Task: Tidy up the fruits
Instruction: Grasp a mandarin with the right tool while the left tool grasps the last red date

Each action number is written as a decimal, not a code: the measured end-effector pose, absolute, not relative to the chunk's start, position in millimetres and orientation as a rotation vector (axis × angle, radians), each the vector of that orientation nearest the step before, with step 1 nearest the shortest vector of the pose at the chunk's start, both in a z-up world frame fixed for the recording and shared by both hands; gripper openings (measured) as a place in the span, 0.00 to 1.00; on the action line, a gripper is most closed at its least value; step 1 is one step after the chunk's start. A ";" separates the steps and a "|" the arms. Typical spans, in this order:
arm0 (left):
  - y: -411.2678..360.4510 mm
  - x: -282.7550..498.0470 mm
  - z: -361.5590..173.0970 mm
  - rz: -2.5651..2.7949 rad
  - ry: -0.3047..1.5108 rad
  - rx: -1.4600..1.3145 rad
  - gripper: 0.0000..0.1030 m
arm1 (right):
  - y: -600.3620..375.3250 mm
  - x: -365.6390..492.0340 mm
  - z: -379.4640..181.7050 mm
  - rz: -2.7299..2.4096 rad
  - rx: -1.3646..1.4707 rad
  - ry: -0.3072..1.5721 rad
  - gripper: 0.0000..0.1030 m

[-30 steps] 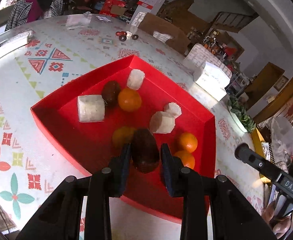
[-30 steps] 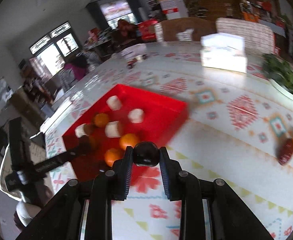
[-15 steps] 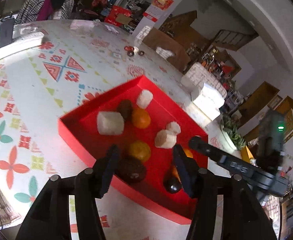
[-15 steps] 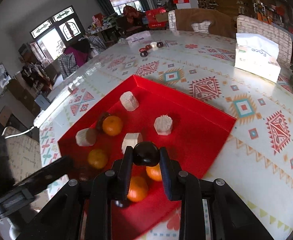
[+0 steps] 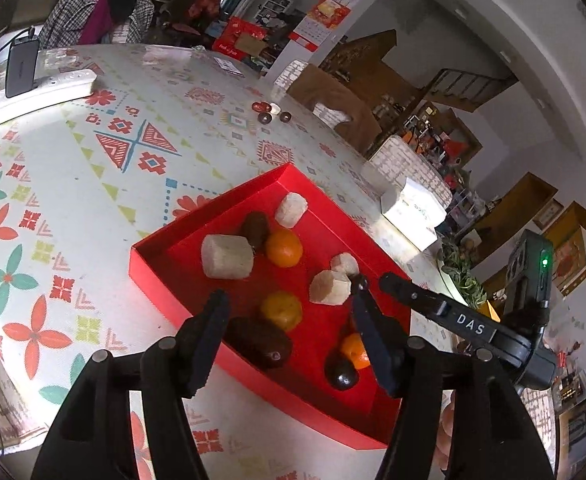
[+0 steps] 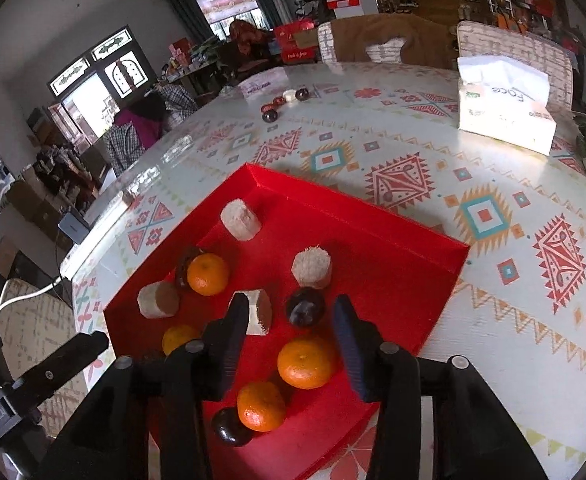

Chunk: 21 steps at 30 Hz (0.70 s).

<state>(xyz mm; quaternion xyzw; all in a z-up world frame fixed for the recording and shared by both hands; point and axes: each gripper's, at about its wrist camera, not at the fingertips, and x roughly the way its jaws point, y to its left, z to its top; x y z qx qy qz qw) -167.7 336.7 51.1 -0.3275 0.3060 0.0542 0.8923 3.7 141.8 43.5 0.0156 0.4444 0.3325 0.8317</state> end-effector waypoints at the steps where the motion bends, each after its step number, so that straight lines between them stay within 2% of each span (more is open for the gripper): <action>1: 335.0 -168.1 52.6 0.111 0.633 -0.674 0.61 | 139.9 3.5 45.3 0.702 0.035 0.939 0.47; 11: 313.1 -169.4 66.3 0.100 0.631 -0.608 0.64 | 94.9 -10.9 67.4 0.655 0.028 0.861 0.47; 21: 286.0 -171.4 78.0 0.064 0.640 -0.547 0.66 | -20.7 -21.0 78.1 0.499 0.070 0.804 0.47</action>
